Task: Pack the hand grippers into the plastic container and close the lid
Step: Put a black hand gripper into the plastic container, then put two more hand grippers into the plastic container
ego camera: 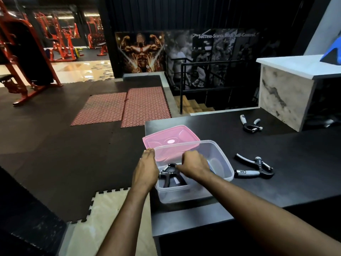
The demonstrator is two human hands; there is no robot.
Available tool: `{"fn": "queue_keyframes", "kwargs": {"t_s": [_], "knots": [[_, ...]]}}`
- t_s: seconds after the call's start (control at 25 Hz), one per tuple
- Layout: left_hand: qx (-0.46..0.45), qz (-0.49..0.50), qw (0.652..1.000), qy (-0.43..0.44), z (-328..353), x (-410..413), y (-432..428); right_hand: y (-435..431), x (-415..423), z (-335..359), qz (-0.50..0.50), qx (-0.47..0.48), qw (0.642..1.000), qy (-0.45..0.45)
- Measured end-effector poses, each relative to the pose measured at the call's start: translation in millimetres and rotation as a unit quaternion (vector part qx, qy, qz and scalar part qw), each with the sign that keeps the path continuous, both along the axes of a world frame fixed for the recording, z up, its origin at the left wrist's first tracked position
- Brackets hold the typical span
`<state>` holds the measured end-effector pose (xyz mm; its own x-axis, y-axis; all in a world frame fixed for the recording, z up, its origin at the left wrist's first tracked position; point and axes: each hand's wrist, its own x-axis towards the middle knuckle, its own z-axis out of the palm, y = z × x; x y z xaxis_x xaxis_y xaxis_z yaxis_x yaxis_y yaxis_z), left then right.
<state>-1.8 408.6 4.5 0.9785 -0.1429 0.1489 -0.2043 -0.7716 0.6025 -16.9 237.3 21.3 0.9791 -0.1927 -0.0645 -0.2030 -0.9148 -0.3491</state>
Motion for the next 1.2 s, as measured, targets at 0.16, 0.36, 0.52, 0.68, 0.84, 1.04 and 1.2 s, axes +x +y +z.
{"fn": "queue_keyframes", "kwargs": {"t_s": [0.16,0.36,0.52,0.68,0.84,1.04,1.2], "knots": [[-0.027,0.017,0.998,-0.055,23,4,-42,-50,-8,25,-0.063,0.046,0.973,-0.217],[-0.03,-0.046,0.996,-0.075,37,-3,-131,-153,-16,27,-0.157,0.075,0.958,-0.227],[-0.025,-0.086,0.993,-0.083,32,-7,-204,-235,-17,7,-0.202,0.099,0.955,-0.192],[-0.006,-0.083,0.993,-0.079,25,5,-288,-317,-2,-8,-0.199,0.119,0.957,-0.174],[0.009,-0.053,0.997,-0.057,15,15,-345,-375,18,-19,-0.165,0.138,0.964,-0.155],[0.023,-0.01,1.0,-0.019,0,34,-375,-419,53,-27,-0.096,0.129,0.979,-0.125],[0.028,-0.009,1.0,0.004,-11,67,-386,-438,92,-33,-0.031,0.104,0.985,-0.136]]}}
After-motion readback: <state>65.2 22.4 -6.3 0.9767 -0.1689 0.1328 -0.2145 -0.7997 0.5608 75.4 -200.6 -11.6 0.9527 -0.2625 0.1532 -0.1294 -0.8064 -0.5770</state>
